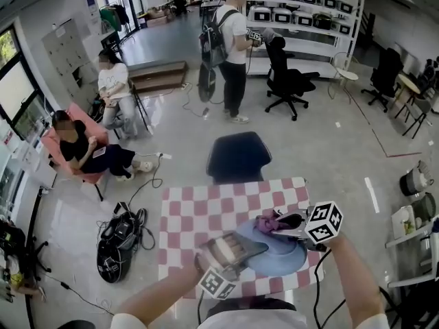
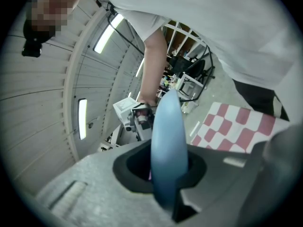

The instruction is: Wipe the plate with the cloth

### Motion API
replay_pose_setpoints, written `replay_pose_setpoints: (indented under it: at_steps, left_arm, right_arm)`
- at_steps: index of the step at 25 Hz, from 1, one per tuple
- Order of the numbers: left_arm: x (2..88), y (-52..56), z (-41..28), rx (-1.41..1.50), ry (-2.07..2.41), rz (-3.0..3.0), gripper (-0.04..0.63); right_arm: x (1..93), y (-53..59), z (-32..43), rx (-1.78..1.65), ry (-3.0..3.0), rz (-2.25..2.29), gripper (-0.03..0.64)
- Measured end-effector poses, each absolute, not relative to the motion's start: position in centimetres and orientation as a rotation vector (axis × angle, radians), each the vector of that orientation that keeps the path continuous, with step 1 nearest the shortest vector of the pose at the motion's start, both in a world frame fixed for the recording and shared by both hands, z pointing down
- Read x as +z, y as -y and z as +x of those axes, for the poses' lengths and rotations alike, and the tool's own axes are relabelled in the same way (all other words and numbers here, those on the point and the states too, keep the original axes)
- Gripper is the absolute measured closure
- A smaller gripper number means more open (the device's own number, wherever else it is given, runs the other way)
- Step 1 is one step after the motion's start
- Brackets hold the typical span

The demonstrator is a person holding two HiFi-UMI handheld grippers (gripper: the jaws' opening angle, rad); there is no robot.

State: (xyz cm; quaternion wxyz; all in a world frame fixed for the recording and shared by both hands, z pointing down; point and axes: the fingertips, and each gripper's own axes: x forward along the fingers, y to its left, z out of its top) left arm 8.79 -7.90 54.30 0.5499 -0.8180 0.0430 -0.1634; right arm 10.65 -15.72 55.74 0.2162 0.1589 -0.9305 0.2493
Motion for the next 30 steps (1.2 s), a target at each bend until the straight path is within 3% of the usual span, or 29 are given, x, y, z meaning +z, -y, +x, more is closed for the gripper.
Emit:
replay_pose_setpoints:
  at_steps: [11, 30]
  left_arm:
    - [54.5, 6.7, 10.0, -0.360, -0.039, -1.883, 0.545]
    - [54.4, 6.9, 8.2, -0.369, -0.018, -1.844, 0.540]
  right_arm:
    - [53.0, 15.3, 5.3, 0.640, 2.638, 0.280, 0.512]
    - [61.0, 19.4, 12.9, 0.717, 2.352, 0.588, 0.512]
